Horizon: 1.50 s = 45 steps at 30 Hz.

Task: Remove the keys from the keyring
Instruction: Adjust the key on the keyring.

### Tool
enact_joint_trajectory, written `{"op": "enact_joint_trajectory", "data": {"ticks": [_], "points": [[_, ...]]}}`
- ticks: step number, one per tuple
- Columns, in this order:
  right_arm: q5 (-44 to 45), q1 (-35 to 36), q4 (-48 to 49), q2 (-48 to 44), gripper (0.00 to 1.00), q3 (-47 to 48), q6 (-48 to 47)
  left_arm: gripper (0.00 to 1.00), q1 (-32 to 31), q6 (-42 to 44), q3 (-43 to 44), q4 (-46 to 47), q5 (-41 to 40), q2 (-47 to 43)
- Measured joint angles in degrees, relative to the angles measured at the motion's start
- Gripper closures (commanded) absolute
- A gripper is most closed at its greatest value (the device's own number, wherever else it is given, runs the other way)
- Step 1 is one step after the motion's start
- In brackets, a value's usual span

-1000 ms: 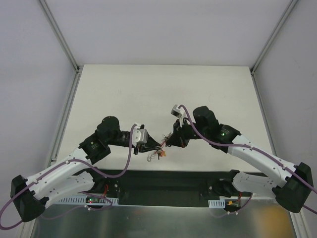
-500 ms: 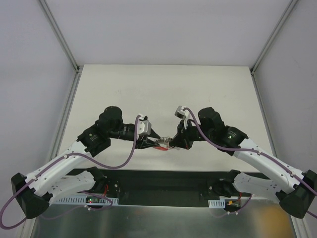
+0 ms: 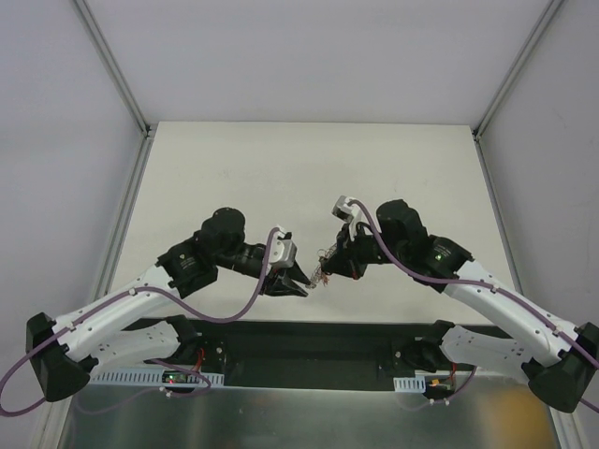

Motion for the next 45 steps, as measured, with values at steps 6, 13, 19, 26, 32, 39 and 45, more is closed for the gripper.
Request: {"op": "enact_joint_trajectory", "data": {"ticks": [6, 13, 19, 26, 32, 39, 45], "points": [[0.3, 0.0, -0.4, 0.0, 0.99, 0.5, 0.1, 0.71, -1.8, 0.0, -1.9, 3.0, -8.0, 5.5], [0.7, 0.0, -1.5, -0.3, 0.99, 0.8, 0.0, 0.71, -1.7, 0.1, -2.4, 8.0, -18.4, 5.7], [0.9, 0.0, -1.9, -0.5, 0.99, 1.3, 0.0, 0.71, -1.7, 0.4, -2.4, 10.5, -19.0, 5.2], [1.1, 0.0, -2.0, -0.5, 0.99, 1.3, 0.0, 0.72, -1.7, 0.4, -2.4, 10.7, -17.1, 6.2], [1.1, 0.0, -2.4, -0.6, 0.99, 1.3, 0.0, 0.72, -1.7, 0.3, -2.4, 10.9, -17.0, 7.4], [1.1, 0.0, -2.8, -0.7, 0.99, 1.7, 0.0, 0.72, -1.7, 0.3, -2.4, 11.0, -16.7, 9.6], [1.1, 0.0, -3.0, -0.7, 0.99, 2.1, 0.0, 0.73, -1.7, -0.2, -2.4, 13.8, -15.7, 11.2]]}}
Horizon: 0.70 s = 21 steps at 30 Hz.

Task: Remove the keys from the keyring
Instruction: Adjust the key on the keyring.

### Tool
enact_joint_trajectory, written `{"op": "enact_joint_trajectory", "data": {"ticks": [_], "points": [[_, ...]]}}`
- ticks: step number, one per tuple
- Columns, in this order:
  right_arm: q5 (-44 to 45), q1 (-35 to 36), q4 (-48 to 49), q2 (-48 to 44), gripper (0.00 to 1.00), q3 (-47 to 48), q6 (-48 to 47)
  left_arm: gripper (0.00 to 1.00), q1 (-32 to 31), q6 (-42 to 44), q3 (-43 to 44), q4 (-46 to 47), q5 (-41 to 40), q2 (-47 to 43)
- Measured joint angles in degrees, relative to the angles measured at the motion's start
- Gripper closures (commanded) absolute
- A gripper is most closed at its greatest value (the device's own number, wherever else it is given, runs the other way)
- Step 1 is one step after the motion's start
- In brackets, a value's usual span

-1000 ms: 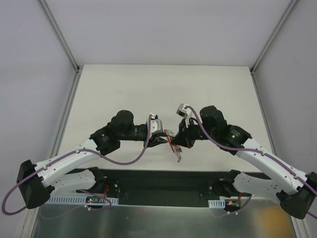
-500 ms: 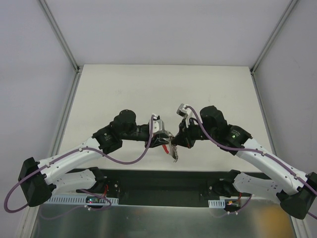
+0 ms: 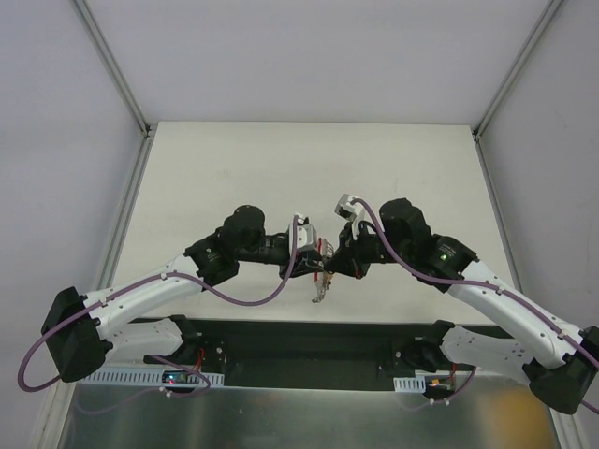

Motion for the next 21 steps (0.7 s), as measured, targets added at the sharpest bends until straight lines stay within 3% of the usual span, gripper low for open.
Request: {"op": "enact_joint_trajectory", "data": {"ticks": [7, 11, 21], "points": [[0.0, 0.0, -0.1, -0.1, 0.99, 0.0, 0.1, 0.76, 0.0, -0.9, 0.0, 2.2, 0.0, 0.1], [0.1, 0.0, 0.0, -0.2, 0.99, 0.0, 0.1, 0.99, 0.0, -1.2, 0.0, 2.4, 0.3, 0.1], [2.2, 0.0, 0.0, -1.1, 0.99, -0.1, 0.1, 1.00, 0.0, -1.4, -0.5, 3.1, -0.3, -1.0]]}}
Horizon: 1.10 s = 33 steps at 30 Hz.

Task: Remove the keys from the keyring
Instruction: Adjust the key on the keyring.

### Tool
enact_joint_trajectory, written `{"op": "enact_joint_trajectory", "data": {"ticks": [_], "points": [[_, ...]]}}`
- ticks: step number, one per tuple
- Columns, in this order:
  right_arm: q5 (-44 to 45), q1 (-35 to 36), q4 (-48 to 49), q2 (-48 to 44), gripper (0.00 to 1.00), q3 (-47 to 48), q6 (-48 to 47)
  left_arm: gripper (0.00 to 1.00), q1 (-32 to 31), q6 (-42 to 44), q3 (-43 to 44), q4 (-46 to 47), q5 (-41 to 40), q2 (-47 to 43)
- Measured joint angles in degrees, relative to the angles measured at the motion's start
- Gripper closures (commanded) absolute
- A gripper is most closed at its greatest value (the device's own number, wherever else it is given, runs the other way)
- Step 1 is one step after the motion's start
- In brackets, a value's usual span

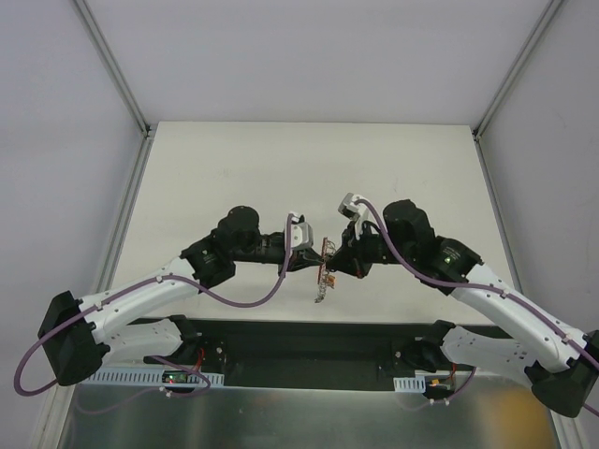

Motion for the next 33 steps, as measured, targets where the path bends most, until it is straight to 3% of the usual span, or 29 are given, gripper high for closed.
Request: {"op": "enact_joint_trajectory", "data": {"ticks": [20, 22, 24, 27, 33], "points": [[2.0, -0.1, 2.1, -1.6, 0.99, -3.5, -0.7, 1.00, 2.8, -4.4, -1.2, 1.9, 5.0, -6.7], [1.8, -0.1, 2.9, -2.1, 0.94, -4.1, -0.7, 1.00, 2.9, -4.7, -1.5, 2.7, 5.3, -6.7], [1.4, -0.1, 3.7, -2.6, 0.79, -4.7, -0.7, 1.00, 3.1, -5.3, -2.1, 3.5, 5.9, -6.7], [0.3, -0.1, 4.6, -2.9, 0.69, -5.4, -0.7, 1.00, 3.1, -6.0, -2.4, 4.2, 6.1, -6.7], [-0.7, -0.1, 4.7, -5.3, 0.64, -5.9, -2.6, 1.00, 3.1, -6.6, -2.8, 5.2, 6.4, -6.7]]}}
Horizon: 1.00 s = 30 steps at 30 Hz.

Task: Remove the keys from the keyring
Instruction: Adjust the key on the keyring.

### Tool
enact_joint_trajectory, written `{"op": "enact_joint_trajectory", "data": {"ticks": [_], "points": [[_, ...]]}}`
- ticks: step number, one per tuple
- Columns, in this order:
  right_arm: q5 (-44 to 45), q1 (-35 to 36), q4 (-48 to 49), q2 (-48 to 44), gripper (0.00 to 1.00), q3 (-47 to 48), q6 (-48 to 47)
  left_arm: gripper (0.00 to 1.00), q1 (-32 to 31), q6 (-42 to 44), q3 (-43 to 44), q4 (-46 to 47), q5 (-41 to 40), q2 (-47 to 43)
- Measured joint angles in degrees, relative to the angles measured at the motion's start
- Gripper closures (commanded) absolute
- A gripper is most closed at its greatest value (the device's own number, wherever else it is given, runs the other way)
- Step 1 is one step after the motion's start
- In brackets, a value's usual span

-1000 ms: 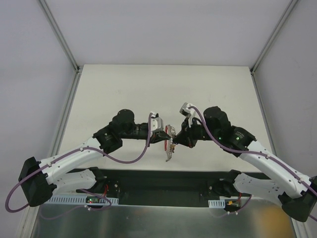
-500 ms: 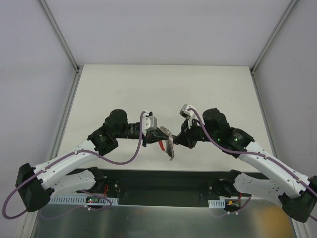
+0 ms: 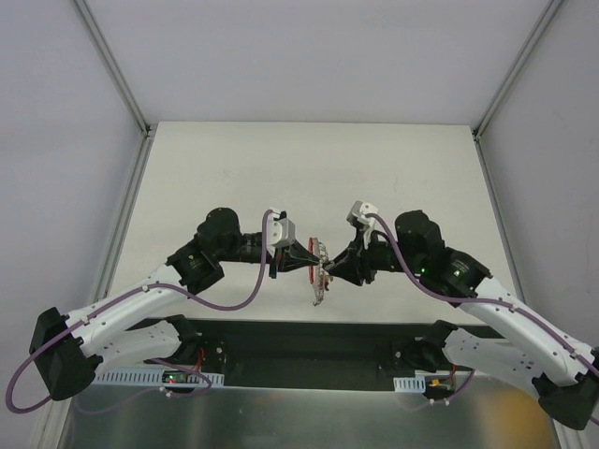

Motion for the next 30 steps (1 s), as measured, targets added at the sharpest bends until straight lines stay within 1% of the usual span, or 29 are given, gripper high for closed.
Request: {"op": "enact_joint_trajectory", "data": {"ticks": [3, 5, 6, 7, 10, 14, 17, 18, 21, 23, 27, 30], "points": [[0.0, 0.0, -0.5, -2.2, 0.64, 0.0, -2.0, 1.00, 0.0, -0.4, 0.0, 0.4, 0.2, 0.0], [-0.2, 0.0, -0.9, -3.4, 0.69, 0.0, -3.2, 1.00, 0.1, -0.6, -0.1, 0.9, 0.5, 0.0], [-0.3, 0.0, -1.0, -4.0, 0.76, 0.0, -3.7, 1.00, 0.4, -0.7, -0.2, 0.9, 0.8, 0.0], [-0.4, 0.0, -1.0, -4.5, 0.79, 0.0, -4.1, 1.00, 0.4, -0.7, -0.2, 1.0, 1.1, 0.0], [-1.6, 0.0, -0.7, -6.0, 0.83, 0.0, -5.0, 1.00, 0.9, -1.3, -0.4, 1.9, 1.7, -0.1], [-4.3, 0.0, 1.1, -8.4, 0.82, -0.2, -5.6, 1.00, 1.5, -2.5, -1.0, 3.4, 3.1, -0.3], [-6.8, 0.0, 3.2, -9.5, 0.79, -0.6, -6.3, 1.00, 1.9, -3.0, -1.0, 3.9, 4.1, -0.3], [-7.9, 0.0, 4.0, -9.7, 0.75, -1.0, -6.5, 1.00, 1.9, -3.3, -1.0, 4.1, 4.4, -0.3], [-10.6, 0.0, 5.8, -9.7, 0.75, -2.0, -7.8, 1.00, 1.9, -3.6, -1.2, 4.8, 5.3, -0.3], [-11.2, 0.0, 6.6, -9.4, 0.75, -2.4, -8.7, 1.00, 1.9, -3.7, -1.2, 5.2, 6.2, -0.3], [-11.7, 0.0, 7.6, -9.0, 0.69, -3.0, -11.2, 1.00, 1.9, -3.8, -1.2, 5.4, 7.8, -0.3], [-11.9, 0.0, 8.9, -9.0, 0.69, -3.1, -13.1, 1.00, 1.9, -3.9, -1.2, 5.7, 9.1, -0.3]]}}
